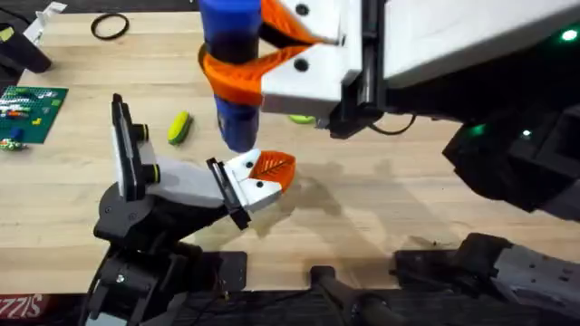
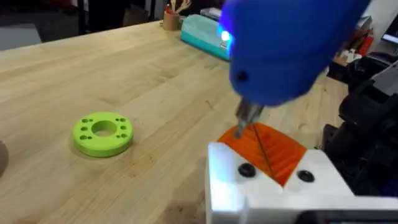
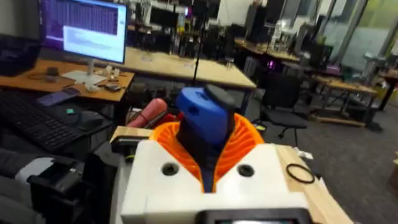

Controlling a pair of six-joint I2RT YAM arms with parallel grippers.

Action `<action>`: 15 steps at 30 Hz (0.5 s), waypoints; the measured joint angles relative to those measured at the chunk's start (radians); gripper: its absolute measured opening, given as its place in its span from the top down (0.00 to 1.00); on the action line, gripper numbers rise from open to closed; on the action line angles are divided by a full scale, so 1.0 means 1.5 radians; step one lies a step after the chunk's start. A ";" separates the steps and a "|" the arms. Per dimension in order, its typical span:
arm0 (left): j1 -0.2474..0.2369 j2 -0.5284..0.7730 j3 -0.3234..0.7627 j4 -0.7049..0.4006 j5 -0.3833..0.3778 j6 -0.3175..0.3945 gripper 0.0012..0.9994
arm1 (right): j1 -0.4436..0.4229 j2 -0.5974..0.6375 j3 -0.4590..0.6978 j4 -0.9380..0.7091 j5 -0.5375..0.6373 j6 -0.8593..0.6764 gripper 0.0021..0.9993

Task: Pick up the gripper from the table and insert it into the empty holder that is missing its gripper. Then pick up a screw, insert it into the mounting hole, and use the screwdriver to tighten it. Finally, clean up the table by picking up the vegetable and placing it into the bucket.

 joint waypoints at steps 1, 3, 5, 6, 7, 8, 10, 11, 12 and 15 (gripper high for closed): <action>0.000 0.000 0.000 0.000 0.000 0.000 0.99 | -0.001 0.000 0.005 0.001 0.000 0.000 0.96; 0.000 0.000 0.000 0.000 0.000 0.000 0.99 | -0.004 0.000 0.015 0.000 0.000 0.002 0.96; 0.000 0.000 0.000 0.000 0.000 0.000 0.99 | -0.009 0.000 0.028 -0.001 -0.001 0.002 0.96; 0.000 0.000 0.000 0.000 0.000 0.000 0.99 | -0.012 0.000 0.032 0.000 -0.002 0.002 0.96; 0.000 0.000 0.000 0.000 0.000 0.000 0.99 | -0.015 0.000 0.036 0.003 -0.002 0.002 0.96; 0.000 0.000 0.000 0.000 0.000 0.000 0.99 | -0.017 0.000 0.039 0.005 -0.002 0.002 0.96; 0.000 0.000 0.000 0.000 0.000 0.000 0.99 | -0.021 0.000 0.040 0.005 -0.002 0.002 0.96; 0.000 0.000 0.000 0.000 0.000 0.000 0.99 | -0.021 0.000 0.040 0.005 -0.002 0.002 0.96; 0.000 0.000 0.000 0.000 0.000 0.000 0.99 | -0.022 0.000 0.040 0.009 -0.002 0.003 0.96; 0.000 0.000 0.000 0.000 0.000 0.000 0.99 | -0.022 0.001 0.040 0.034 -0.002 0.003 0.96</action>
